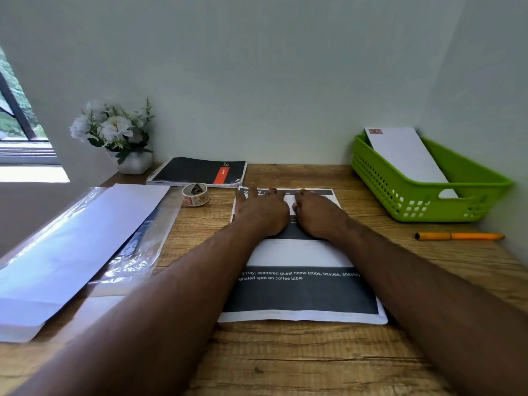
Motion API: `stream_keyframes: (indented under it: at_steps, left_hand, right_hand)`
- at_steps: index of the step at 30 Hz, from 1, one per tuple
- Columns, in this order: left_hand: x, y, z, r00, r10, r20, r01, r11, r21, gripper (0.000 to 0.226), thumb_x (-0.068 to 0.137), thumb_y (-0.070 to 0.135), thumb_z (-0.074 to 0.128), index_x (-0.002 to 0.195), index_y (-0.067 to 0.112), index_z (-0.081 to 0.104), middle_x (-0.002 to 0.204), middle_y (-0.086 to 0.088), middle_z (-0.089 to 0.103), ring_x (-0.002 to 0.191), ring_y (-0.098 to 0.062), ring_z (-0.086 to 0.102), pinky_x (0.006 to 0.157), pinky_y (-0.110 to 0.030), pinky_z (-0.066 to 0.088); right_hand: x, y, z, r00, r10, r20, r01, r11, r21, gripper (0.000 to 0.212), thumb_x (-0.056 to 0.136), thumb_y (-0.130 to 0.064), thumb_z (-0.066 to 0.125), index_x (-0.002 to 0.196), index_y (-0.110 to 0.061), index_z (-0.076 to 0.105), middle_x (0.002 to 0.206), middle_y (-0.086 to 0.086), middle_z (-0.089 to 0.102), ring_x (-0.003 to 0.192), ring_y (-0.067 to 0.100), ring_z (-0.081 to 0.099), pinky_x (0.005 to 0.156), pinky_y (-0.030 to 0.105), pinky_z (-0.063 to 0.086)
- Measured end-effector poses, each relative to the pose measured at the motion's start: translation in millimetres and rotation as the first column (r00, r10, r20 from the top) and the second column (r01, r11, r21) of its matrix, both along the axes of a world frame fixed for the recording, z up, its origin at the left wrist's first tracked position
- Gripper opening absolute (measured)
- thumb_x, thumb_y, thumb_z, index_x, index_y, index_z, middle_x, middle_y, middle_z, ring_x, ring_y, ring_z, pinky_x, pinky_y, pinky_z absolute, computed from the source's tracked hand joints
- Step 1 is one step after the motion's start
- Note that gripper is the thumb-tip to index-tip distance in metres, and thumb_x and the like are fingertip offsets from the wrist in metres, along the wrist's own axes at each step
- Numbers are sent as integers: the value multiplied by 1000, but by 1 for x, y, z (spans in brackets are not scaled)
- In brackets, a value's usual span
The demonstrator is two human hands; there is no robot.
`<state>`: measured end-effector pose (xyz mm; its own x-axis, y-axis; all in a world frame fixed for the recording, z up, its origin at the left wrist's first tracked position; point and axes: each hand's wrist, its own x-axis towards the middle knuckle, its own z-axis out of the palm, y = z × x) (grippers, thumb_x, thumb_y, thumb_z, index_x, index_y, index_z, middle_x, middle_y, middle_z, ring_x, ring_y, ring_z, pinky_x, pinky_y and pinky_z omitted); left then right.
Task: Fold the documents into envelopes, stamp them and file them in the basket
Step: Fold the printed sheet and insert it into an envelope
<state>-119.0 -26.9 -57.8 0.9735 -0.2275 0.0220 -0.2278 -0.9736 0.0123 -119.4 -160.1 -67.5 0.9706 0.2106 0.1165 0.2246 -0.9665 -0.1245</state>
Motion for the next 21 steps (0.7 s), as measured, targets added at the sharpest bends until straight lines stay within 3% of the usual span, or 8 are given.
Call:
stream_keyframes:
  at_steps: [4,9,11,14,17,21]
  left_hand:
    - [-1,7,3,998,63,25,-64,998,26,51,96,25,28,147,17,34,157,-2,29,148,-37,6,113,-57,7]
    - [-10,25,11,980,174,100,-189,968,162,44,96,23,36,137,12,49,149,-16,41,147,-35,14,117,-49,1]
    - [-12,25,14,975,188,115,-209,956,208,41,97,22,37,134,12,52,144,-16,48,144,-35,22,117,-47,3]
    - [-12,22,17,973,173,152,-205,951,230,37,95,20,39,127,13,57,134,-13,56,135,-34,38,112,-44,18]
    - [-3,27,16,966,105,236,-134,985,113,31,93,21,42,117,16,60,124,-10,60,121,-31,48,102,-44,29]
    - [9,30,12,987,86,136,-73,993,-98,35,98,39,41,124,20,55,136,-9,49,129,-31,40,106,-51,25]
  right_hand:
    - [1,1,0,999,-19,-27,20,999,29,36,100,-20,30,123,1,49,133,20,48,124,33,45,105,45,37]
    - [1,-3,3,998,-7,-68,14,993,113,33,100,-19,31,117,0,52,133,19,49,127,32,43,106,41,35]
    - [-1,-6,7,996,18,-92,-5,991,133,31,101,-18,32,115,1,53,131,18,50,127,31,43,100,31,33]
    - [-7,-11,15,992,60,-116,-38,983,177,34,102,-16,34,123,4,52,137,18,48,128,30,43,94,28,27]
    - [-6,-17,19,991,72,-115,-45,972,229,31,99,-17,42,119,2,56,130,14,55,121,29,49,94,31,34]
    - [-9,-23,19,989,51,-139,-8,955,296,35,96,-22,49,128,-9,55,135,7,55,122,23,50,101,31,36]
